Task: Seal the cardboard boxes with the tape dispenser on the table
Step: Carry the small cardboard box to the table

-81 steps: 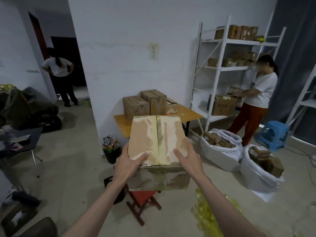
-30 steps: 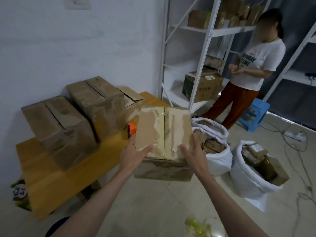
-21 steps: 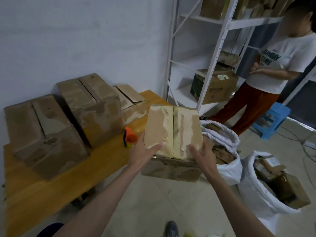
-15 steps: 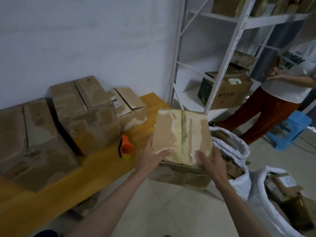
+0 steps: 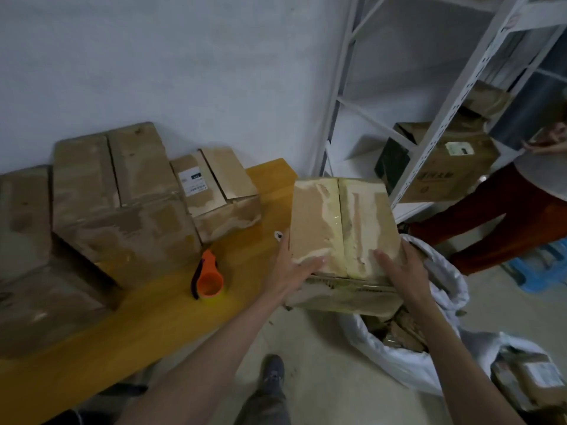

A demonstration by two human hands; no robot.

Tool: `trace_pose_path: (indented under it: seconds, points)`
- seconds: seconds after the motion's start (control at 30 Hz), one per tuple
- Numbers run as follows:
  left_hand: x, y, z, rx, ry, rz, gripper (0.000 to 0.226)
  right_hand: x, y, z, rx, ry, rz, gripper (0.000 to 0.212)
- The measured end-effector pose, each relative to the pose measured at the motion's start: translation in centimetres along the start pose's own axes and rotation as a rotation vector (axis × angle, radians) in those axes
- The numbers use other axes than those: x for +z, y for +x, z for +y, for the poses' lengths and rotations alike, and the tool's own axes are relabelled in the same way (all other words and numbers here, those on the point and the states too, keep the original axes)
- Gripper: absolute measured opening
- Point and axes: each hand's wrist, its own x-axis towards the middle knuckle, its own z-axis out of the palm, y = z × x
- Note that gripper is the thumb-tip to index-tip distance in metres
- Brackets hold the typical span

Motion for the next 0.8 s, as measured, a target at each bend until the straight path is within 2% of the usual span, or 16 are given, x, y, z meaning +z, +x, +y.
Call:
trace_pose_path:
  seconds: [0.17,0.27,0.5,0.7,0.8]
  points:
    - [2.3,6.8,-2.0,-0.019,-0.038,-0.032,0.099,0.2,6.2,0.2,0.001,-0.027,-0.014,0.064]
    - [3.3,10.1,-3.5,-0.078,-0.076,-0.047,0.112,1.1,9.9,0.7,0.002,-0.07,-0.03,0.064]
    - [4.8,14.3,-6.3,-0.166,-0.073,-0.035,0.133,3.4,16.5,2.5,0.039,-0.172,-0.166,0.063]
    - [6.4,16.5,-7.4,-0.197,-0.051,0.032,0.119,5.5,21.6,3.9,0.123,-0.127,-0.302,0.05]
    - [7.3,17.1,-8.2,-0.235,-0.022,0.083,0.126,6.6,23.8,5.0,0.14,-0.152,-0.389,0.061]
